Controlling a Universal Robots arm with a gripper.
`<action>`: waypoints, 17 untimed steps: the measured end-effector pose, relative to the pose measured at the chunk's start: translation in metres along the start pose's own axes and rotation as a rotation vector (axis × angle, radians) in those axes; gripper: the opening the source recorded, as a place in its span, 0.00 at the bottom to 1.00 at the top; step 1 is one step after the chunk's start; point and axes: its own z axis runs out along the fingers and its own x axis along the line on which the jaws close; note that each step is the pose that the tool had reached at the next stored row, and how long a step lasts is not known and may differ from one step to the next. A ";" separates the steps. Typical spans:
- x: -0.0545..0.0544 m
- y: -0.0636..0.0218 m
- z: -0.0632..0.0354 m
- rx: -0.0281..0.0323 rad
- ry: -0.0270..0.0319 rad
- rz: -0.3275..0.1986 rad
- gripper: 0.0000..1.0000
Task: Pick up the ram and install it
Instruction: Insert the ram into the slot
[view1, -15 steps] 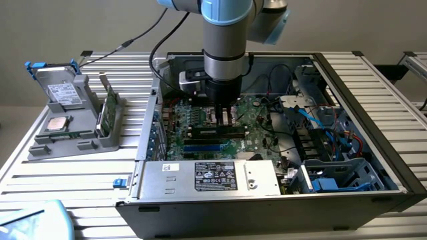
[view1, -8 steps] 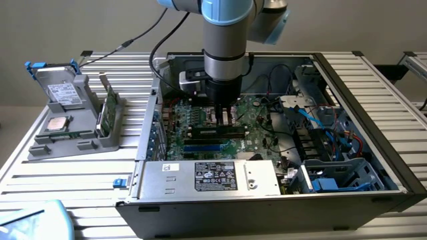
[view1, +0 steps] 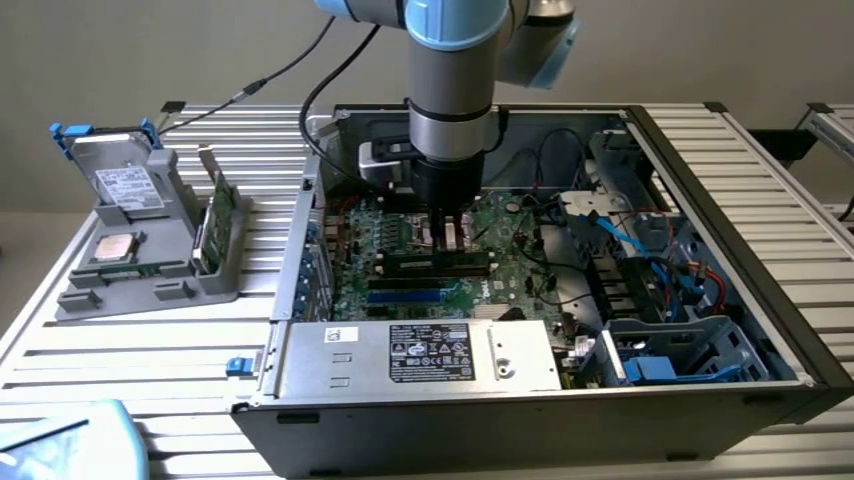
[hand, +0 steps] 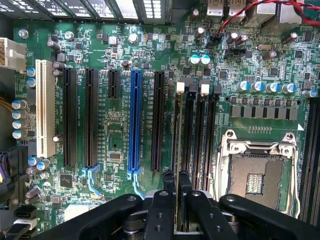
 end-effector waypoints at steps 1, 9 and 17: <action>0.000 -0.0001 0.0000 -0.0009 0.0000 0.000 0.15; 0.000 -0.0056 0.0001 -0.0168 -0.0005 0.000 0.15; 0.001 -0.0072 0.0001 -0.0334 -0.0013 0.000 0.15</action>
